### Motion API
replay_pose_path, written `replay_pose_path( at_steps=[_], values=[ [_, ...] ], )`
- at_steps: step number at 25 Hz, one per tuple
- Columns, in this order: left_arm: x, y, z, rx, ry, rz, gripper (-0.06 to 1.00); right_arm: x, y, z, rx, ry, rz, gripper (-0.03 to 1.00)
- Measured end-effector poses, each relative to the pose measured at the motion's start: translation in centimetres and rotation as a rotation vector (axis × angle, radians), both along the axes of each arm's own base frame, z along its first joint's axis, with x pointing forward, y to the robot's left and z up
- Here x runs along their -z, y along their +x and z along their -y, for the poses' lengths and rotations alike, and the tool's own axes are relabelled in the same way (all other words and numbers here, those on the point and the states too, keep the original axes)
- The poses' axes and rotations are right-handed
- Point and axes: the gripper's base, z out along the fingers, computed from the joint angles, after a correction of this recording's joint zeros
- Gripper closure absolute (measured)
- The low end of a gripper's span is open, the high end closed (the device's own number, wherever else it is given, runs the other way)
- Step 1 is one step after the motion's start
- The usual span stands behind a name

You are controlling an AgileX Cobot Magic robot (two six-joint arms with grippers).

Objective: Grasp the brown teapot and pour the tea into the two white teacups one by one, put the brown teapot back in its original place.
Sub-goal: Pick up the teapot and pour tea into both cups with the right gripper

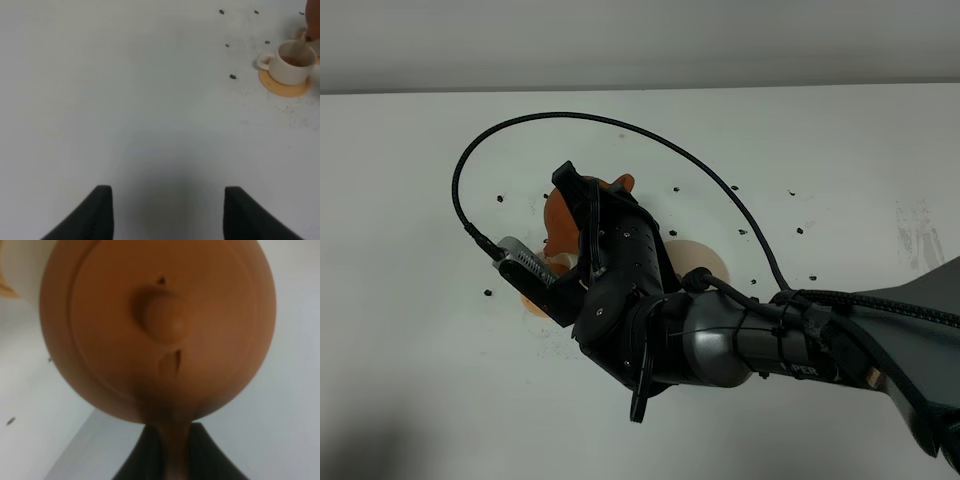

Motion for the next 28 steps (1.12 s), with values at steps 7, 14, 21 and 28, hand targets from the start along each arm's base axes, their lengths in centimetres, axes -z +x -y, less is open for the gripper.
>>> replay_pose_path(
  at_steps=[7,14,21,28],
  values=[
    [0.00,0.00,0.00,0.000,0.000,0.000,0.43,-0.09,0.00,-0.21,-0.033,-0.011,0.017,0.85],
    [0.00,0.00,0.00,0.000,0.000,0.000,0.43,-0.17,0.00,-0.41,-0.064,-0.021,0.032,0.85],
    [0.00,0.00,0.00,0.000,0.000,0.000,0.43,-0.24,0.01,-0.51,-0.078,-0.026,0.041,0.85],
    [0.00,0.00,0.00,0.000,0.000,0.000,0.43,-0.22,0.25,-0.36,-0.074,-0.025,0.038,0.85]
  ],
)
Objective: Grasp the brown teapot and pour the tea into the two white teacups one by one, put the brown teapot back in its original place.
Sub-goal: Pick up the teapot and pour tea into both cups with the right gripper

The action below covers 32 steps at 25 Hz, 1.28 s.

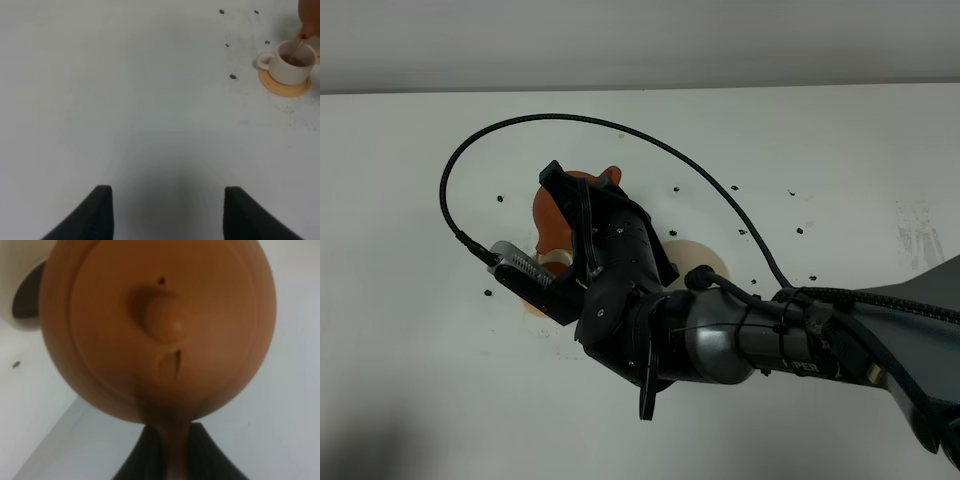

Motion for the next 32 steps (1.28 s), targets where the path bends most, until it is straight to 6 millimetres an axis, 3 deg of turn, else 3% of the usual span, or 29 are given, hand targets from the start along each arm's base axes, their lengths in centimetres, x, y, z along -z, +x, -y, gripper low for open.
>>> replay_pose_path(
  at_steps=[32],
  values=[
    [0.0,0.0,0.0,-0.001,-0.001,0.000,0.43,1.1,0.9,0.8,0.008,-0.042,-0.021,0.85]
  ],
)
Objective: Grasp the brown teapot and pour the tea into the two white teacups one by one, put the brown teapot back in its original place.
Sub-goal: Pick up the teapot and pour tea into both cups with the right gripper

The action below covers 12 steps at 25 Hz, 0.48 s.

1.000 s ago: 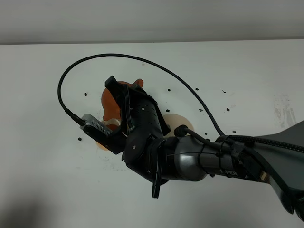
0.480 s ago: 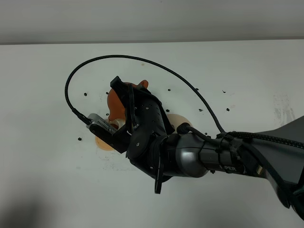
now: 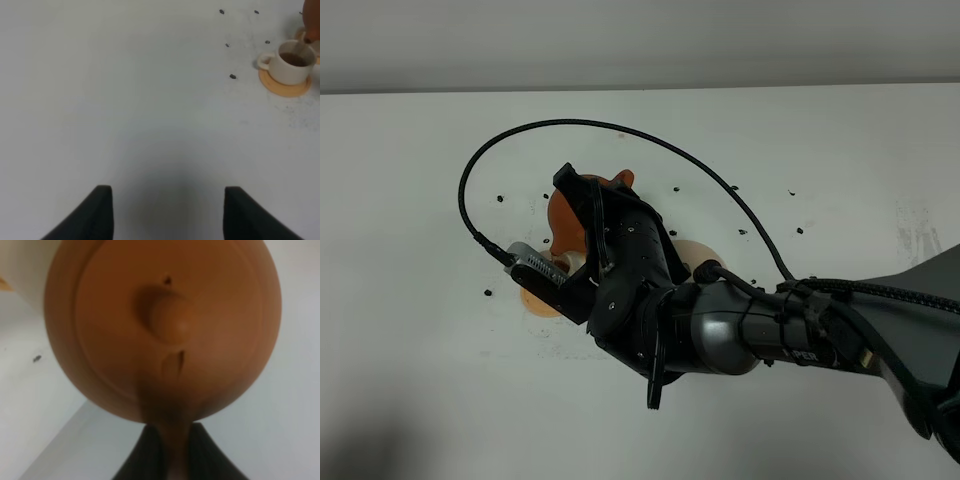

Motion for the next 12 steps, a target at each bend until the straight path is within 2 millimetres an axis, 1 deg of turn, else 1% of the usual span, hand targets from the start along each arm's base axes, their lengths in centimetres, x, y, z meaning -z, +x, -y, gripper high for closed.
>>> replay_pose_path(
  at_steps=[12],
  values=[
    [0.00,0.00,0.00,0.001,0.001,0.000,0.43,-0.02,0.01,-0.01,-0.013,-0.027,0.007,0.85]
  ],
)
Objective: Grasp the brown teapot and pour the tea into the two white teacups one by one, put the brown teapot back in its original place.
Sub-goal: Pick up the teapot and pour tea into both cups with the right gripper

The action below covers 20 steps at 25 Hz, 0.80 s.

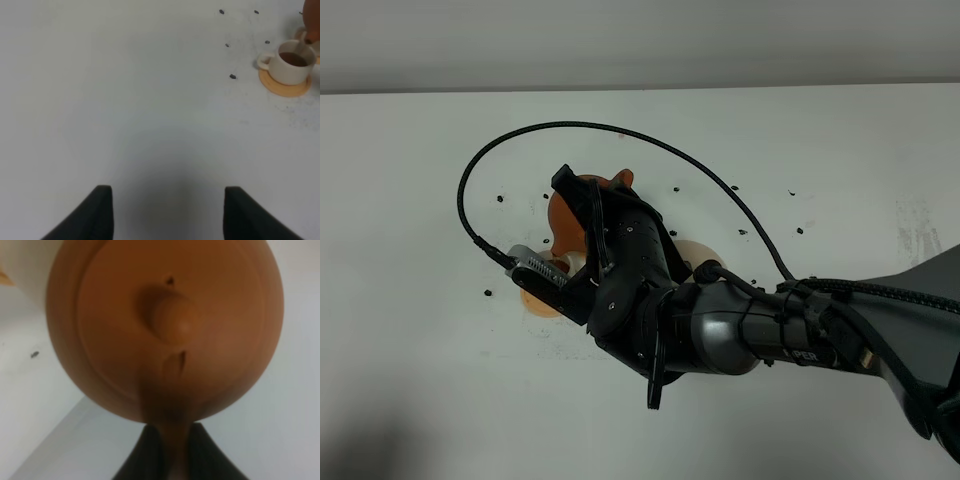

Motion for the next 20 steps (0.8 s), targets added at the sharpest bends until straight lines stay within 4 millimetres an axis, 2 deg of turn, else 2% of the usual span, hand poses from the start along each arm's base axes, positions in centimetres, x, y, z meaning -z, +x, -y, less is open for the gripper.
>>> replay_pose_path(
  at_steps=[20],
  values=[
    [0.00,0.00,0.00,0.000,0.000,0.000,0.43,-0.44,-0.24,-0.07,0.000,-0.006,0.017,0.85]
  ],
)
